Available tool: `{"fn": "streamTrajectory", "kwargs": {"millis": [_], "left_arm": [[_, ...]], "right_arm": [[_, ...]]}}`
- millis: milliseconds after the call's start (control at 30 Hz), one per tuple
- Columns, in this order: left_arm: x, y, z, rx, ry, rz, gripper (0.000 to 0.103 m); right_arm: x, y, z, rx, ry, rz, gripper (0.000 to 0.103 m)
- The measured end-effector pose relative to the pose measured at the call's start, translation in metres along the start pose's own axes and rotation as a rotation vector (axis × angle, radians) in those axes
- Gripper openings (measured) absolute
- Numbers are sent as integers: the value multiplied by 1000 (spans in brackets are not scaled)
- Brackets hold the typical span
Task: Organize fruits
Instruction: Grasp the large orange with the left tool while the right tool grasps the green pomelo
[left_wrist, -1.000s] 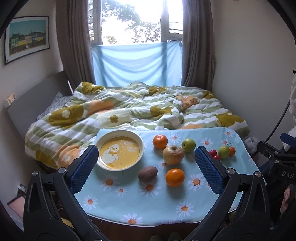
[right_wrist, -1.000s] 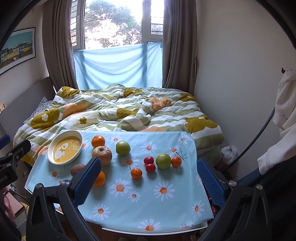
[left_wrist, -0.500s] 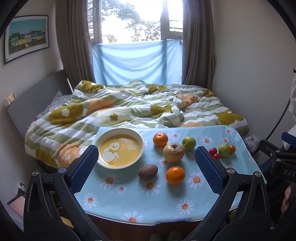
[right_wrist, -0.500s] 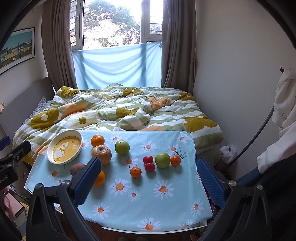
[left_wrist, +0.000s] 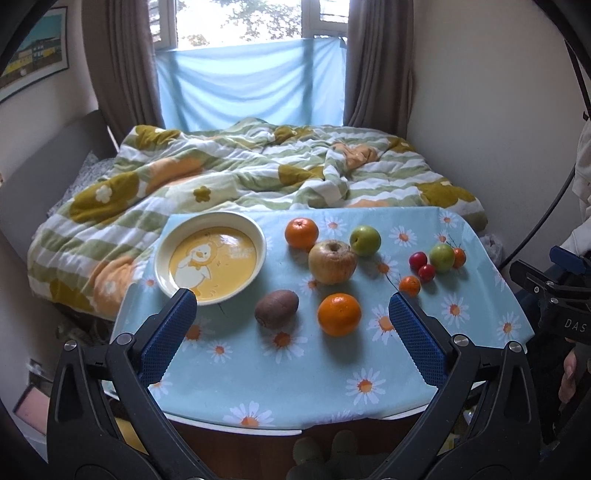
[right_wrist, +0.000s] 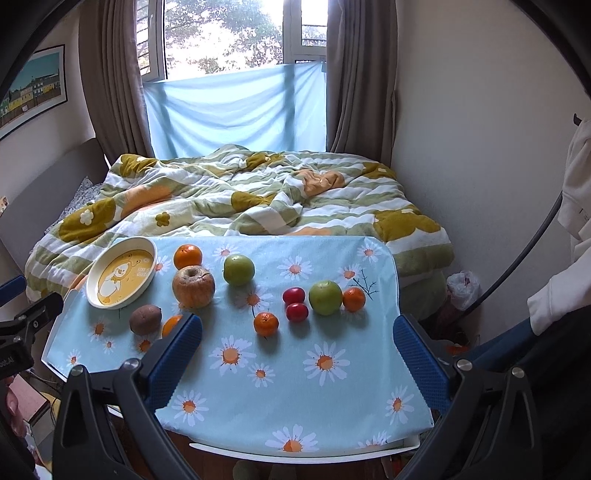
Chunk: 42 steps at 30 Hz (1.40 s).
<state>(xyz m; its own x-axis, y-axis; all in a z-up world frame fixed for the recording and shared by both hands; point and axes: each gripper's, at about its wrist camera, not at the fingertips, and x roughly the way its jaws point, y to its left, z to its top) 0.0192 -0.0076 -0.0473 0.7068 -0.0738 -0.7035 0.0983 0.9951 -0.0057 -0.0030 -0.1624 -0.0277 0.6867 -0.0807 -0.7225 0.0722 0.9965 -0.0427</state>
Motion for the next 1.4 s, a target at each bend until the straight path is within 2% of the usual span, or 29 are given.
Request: {"fn": "streamTrajectory", "kwargs": {"millis": [133,300,600,833,900,1000,1133,1300,1400], "left_arm": [[25,-7,-10,-4,35,-45,103],[60,-25,-22,-3,71,-49,103],[113,-56,-33,-15,129,2,103],[147,-60,-38,-59,197,46,102],[154,-60,-39,-73,216,52,95],[167,-59,-43,-88,254,60,86],[175,-59,-46,-105,277,76,86],[184,-63,-46,-102,296,91,86],[189,-64,-46,-114,311,89,75]], "right_arm": [[17,-6,-7,-46,15,-4,103],[45,-18,-20,-122,39,24,103],[101,-44,-27,-214,72,95,103],[141,-56,-21,-256,108,142,103],[151,-59,-17,-271,113,150,102],[164,-59,-15,-308,118,164,97],[177,-58,-12,-366,119,179,89],[192,-60,-7,-401,129,209,84],[201,-58,-4,-413,150,237,76]]}}
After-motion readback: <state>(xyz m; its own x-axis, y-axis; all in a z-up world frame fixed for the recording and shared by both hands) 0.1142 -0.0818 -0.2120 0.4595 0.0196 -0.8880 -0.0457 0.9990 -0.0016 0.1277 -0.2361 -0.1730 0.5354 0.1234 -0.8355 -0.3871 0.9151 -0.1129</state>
